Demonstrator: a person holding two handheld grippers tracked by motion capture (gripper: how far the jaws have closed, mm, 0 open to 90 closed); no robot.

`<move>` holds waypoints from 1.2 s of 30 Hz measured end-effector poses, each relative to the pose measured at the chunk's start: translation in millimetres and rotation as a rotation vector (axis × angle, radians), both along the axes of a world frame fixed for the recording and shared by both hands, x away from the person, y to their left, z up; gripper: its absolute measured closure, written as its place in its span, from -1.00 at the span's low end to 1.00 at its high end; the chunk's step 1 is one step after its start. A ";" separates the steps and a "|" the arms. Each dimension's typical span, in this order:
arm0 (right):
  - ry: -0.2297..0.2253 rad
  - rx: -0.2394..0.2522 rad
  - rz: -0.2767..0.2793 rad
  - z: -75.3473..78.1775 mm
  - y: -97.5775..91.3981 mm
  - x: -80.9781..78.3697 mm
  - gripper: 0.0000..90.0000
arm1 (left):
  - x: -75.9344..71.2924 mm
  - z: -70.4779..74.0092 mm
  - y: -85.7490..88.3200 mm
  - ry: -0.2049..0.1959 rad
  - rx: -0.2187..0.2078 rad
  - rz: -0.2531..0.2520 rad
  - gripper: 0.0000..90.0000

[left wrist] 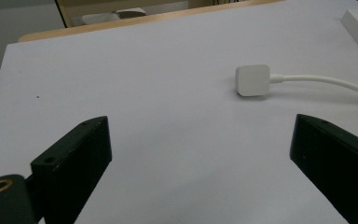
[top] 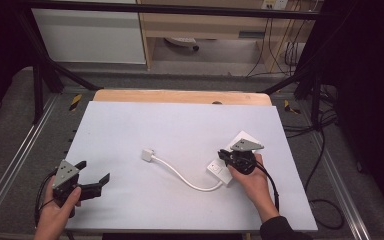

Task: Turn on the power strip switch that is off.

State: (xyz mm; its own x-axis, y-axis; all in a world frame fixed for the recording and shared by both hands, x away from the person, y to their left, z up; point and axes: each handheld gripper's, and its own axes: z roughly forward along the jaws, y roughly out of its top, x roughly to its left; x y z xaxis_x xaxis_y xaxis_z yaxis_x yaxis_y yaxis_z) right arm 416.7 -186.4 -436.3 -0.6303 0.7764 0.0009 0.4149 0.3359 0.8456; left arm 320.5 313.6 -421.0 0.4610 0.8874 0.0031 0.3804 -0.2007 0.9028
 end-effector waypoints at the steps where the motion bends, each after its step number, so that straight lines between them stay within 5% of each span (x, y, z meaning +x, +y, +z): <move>1: 0.000 0.000 -0.001 0.2 0.3 -0.3 0.82 | 0.1 -0.1 -0.1 0.002 0.001 0.001 -0.87; 36: -0.035 0.120 -0.039 18.1 -0.1 -5.7 0.13 | -0.8 0.1 -0.4 0.004 -0.005 -0.010 -0.87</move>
